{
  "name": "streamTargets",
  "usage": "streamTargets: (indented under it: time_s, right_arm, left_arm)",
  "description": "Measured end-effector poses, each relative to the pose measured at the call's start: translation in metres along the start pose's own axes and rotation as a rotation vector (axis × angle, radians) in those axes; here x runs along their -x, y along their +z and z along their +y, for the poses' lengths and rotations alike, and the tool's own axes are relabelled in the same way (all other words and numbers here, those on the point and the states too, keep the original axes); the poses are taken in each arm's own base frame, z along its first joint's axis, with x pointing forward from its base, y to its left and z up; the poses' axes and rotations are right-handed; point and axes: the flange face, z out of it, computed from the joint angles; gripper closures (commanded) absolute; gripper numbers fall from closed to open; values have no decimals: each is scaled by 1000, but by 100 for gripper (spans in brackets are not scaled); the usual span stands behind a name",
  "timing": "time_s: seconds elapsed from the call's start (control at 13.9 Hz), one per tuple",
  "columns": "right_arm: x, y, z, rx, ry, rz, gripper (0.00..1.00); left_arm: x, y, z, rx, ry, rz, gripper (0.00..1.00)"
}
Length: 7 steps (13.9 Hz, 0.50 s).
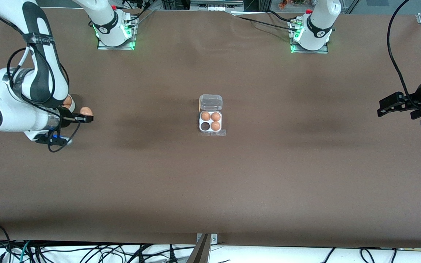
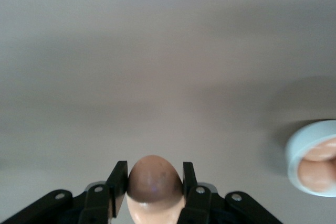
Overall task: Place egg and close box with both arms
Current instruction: 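Carry the held egg with the right gripper to the egg box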
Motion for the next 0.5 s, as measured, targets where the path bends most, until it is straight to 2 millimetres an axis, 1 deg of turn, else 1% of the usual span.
streamTargets:
  time_s: [0.29,0.43,0.5]
  right_arm:
    - [-25,11,-31,-221,167,-53,64]
    - [-34,19,-56,-308,254,-83,64]
    - [-37,23,-72,-334,296,-101,64]
  left_arm:
    - [0,0,0,0,0,0,0]
    - [0,0,0,0,-1,0,0]
    - [0,0,-1,0,-1,0,0]
